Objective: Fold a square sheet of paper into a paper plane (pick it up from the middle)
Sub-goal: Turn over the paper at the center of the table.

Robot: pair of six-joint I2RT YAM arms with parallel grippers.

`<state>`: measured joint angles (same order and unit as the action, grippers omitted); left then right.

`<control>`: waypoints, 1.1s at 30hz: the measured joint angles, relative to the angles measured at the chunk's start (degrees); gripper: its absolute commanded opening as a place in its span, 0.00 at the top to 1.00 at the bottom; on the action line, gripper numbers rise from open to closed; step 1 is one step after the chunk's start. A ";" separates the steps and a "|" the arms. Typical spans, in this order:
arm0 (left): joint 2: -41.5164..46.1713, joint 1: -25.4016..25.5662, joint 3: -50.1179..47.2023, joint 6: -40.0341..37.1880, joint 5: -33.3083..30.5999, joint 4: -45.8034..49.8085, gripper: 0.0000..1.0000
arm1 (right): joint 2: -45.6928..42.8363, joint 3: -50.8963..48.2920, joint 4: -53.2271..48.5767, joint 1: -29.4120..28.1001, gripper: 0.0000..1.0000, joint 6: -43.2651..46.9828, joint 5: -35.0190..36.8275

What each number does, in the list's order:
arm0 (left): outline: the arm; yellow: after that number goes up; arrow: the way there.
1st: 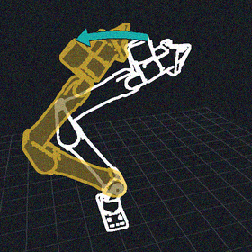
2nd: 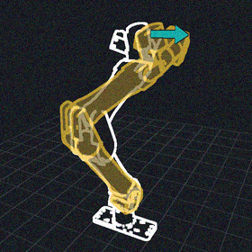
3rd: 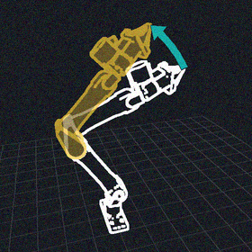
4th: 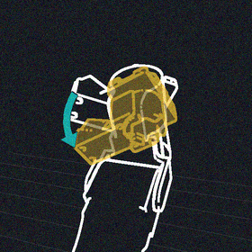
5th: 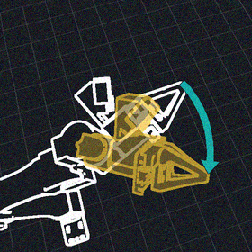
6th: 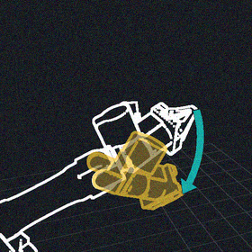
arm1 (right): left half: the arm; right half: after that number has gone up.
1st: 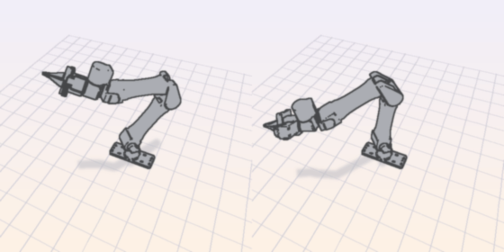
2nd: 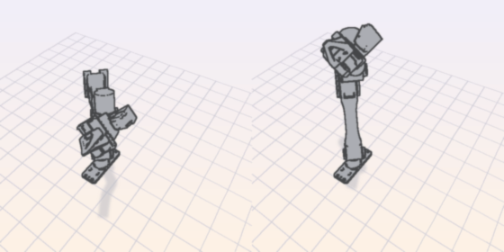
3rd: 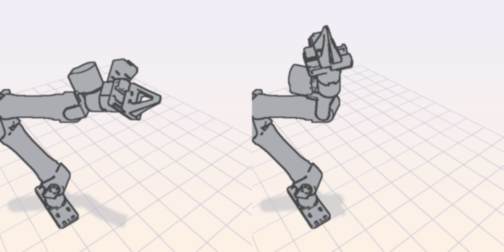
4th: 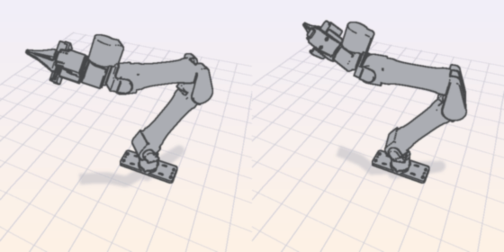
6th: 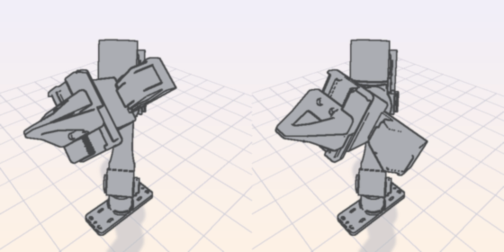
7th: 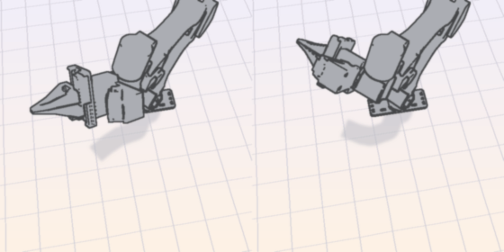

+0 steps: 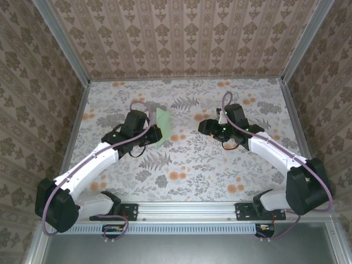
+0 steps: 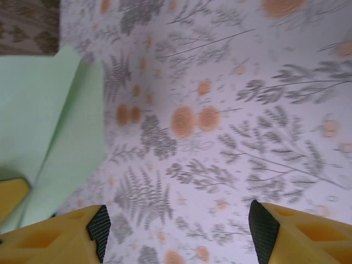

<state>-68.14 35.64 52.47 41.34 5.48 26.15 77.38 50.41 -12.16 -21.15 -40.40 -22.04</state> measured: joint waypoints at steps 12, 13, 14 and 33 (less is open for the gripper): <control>-22.84 11.58 15.58 -2.99 -24.48 23.96 0.69 | -0.39 -2.23 -4.85 0.00 0.29 2.58 8.81; -23.96 12.04 15.58 -3.21 -23.56 22.95 0.62 | -0.39 -2.54 -4.83 0.00 0.28 2.56 8.94; -25.00 12.35 15.58 -3.61 -21.73 21.53 0.54 | -0.42 -2.86 -4.81 0.00 0.29 2.56 9.03; -9.20 -5.68 -4.33 1.33 3.98 -4.85 0.01 | 11.98 2.25 0.35 -19.63 0.55 -1.97 11.04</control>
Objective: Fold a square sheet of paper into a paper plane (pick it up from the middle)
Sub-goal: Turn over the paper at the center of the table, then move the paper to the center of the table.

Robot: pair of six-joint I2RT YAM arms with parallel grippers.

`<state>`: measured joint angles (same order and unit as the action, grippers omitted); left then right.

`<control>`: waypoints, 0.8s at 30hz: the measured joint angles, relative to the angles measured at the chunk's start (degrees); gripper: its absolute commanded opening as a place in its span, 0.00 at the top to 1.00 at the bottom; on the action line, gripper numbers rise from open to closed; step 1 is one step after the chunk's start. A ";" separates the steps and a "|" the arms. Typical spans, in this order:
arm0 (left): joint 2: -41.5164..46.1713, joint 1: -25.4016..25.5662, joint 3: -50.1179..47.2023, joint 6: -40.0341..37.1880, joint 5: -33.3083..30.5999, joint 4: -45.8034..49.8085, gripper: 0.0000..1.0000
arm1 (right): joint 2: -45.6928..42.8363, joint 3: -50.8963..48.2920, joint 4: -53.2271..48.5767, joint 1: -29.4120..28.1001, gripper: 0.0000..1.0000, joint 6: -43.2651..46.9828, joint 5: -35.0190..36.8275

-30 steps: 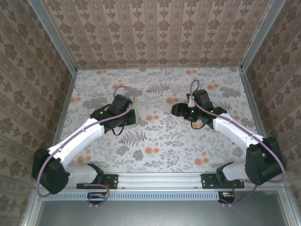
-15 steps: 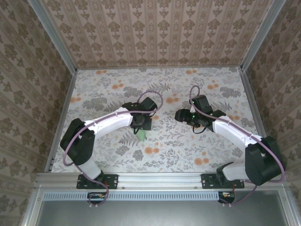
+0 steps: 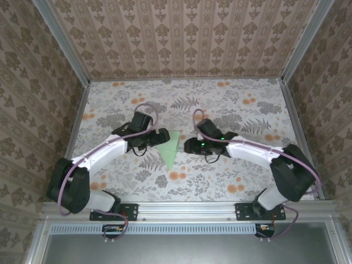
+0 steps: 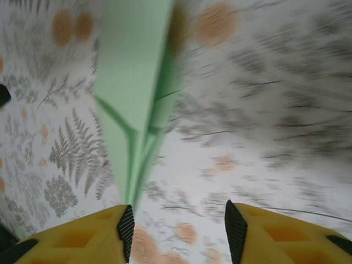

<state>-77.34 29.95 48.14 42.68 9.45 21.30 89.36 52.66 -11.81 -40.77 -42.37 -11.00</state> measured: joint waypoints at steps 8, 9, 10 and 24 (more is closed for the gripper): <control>10.27 -10.10 -9.53 1.73 -0.07 0.59 0.00 | 17.73 17.05 -0.02 -12.55 0.62 -1.53 1.46; 11.17 -10.62 -10.08 1.75 -0.04 1.01 0.00 | 19.39 18.43 -0.26 -12.87 0.62 -1.55 1.46; 12.13 -11.19 -10.64 1.75 0.00 1.36 0.00 | 21.03 19.63 -0.68 -13.00 0.62 -1.53 1.51; 15.37 -13.55 -12.81 1.07 3.80 2.10 0.00 | 22.45 16.37 -4.59 -9.18 0.71 11.78 -0.48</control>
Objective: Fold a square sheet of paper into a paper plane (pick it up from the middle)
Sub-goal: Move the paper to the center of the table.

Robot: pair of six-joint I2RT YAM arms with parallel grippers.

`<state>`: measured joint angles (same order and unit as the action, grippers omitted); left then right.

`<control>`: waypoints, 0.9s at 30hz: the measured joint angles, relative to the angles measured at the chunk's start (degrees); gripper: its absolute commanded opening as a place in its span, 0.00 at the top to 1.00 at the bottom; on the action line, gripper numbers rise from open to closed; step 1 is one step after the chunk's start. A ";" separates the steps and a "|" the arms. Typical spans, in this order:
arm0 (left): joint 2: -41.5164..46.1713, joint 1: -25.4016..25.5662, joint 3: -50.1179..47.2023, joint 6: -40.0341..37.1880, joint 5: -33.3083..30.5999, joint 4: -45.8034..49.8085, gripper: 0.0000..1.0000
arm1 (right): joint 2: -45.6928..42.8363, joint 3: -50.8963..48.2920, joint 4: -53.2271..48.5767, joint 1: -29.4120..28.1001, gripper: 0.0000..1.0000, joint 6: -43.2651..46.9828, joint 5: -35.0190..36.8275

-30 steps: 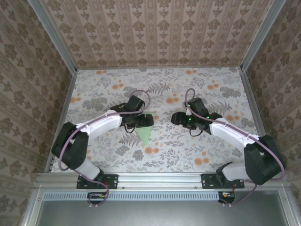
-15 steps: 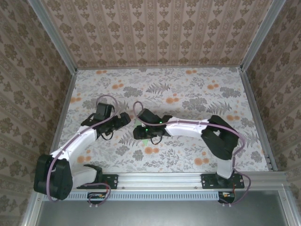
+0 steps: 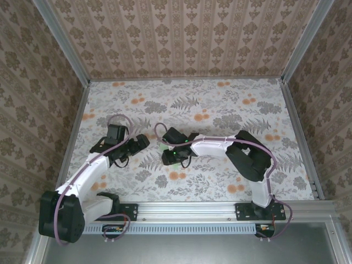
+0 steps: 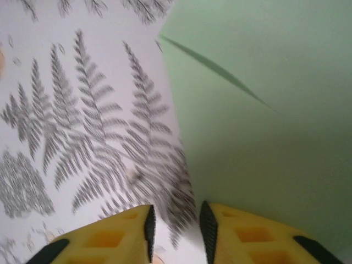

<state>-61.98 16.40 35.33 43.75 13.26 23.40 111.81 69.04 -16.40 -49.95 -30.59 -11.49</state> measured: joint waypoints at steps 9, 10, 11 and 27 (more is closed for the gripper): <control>-0.02 0.76 -0.07 -0.68 4.83 -2.89 0.00 | -13.29 -12.15 -3.82 6.91 0.50 13.60 -3.52; -0.04 1.29 -0.07 -0.66 5.09 -3.23 0.00 | -14.71 -12.22 -3.76 6.95 0.49 12.66 -3.28; -0.11 1.86 -0.07 -0.63 5.27 -3.52 0.00 | -16.02 -12.22 -3.37 6.95 0.49 11.06 -2.71; -8.07 12.72 -0.46 5.77 6.78 -13.18 0.06 | -11.89 -13.18 1.60 6.10 0.55 -15.10 7.45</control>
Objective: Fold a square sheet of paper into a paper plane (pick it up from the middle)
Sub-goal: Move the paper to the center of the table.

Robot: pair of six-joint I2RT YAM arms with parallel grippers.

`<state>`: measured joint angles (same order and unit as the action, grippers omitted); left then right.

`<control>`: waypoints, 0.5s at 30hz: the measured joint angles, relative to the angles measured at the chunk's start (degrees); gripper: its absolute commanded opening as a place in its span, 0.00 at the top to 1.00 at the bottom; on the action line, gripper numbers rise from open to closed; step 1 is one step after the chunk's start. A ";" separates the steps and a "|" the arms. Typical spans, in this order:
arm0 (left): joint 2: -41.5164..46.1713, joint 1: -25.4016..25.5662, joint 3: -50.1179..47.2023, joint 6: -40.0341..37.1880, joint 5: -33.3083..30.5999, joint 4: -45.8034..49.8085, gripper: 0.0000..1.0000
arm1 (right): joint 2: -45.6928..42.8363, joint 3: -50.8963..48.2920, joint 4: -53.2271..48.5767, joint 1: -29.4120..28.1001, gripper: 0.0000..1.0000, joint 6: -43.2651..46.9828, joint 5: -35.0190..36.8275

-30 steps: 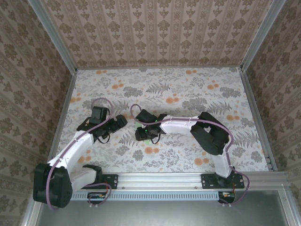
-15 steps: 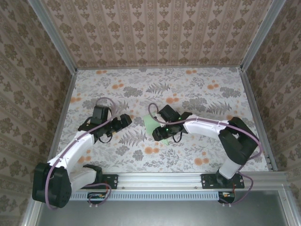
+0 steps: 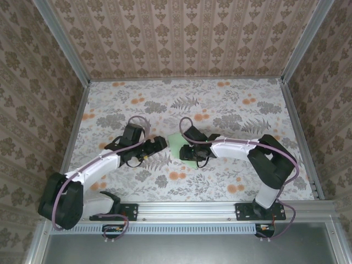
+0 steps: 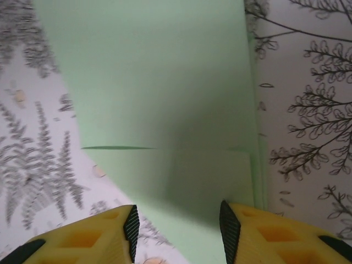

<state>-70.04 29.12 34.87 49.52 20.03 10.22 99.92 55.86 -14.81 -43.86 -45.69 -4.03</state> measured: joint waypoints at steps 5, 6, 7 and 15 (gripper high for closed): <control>-3.91 1.38 -0.04 4.76 2.12 -5.86 0.21 | 0.98 0.00 1.66 1.86 0.57 -1.25 -1.18; -4.61 1.55 -0.04 5.27 2.54 -6.73 0.23 | 1.11 -0.13 2.21 2.27 0.57 -1.36 -1.70; -5.60 1.75 -0.04 6.25 2.99 -7.93 0.25 | 1.18 -0.48 2.93 2.75 0.57 -1.53 -2.47; -13.49 3.56 0.20 11.47 5.51 -13.75 0.44 | -0.24 -6.93 13.20 7.87 0.57 -3.74 -12.81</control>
<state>-83.53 32.69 35.07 60.99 25.54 -3.53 99.68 48.93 -1.61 -35.99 -49.43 -16.84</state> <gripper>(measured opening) 0.611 0.432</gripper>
